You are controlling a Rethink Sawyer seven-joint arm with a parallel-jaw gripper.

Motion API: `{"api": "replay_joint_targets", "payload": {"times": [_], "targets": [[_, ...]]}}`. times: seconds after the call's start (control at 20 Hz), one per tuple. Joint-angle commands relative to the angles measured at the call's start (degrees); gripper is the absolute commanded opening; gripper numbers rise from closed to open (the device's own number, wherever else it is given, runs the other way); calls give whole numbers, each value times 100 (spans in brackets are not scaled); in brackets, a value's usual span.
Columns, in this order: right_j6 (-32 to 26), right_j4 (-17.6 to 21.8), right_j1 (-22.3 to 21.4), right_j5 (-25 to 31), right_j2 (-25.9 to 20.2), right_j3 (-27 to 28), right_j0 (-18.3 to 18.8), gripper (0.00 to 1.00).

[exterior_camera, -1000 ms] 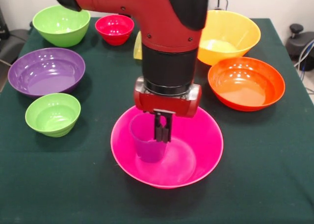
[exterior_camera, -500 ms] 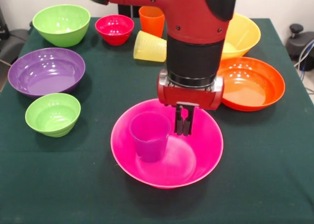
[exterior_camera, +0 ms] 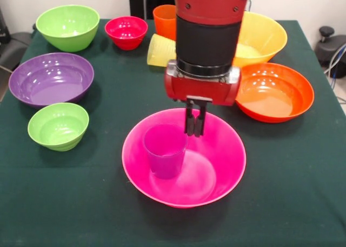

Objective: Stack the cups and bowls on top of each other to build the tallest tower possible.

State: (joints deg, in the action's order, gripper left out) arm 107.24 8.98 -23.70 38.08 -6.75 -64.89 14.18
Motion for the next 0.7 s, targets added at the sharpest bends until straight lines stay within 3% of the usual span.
{"api": "replay_joint_targets", "payload": {"times": [0.05, 0.35, 0.7], "targets": [[-465, 181, -119, 244, -337, -646, 321, 0], [-539, 408, 116, 208, -271, -369, 338, 0], [-443, 494, 267, -6, -252, -459, 324, 0]]}}
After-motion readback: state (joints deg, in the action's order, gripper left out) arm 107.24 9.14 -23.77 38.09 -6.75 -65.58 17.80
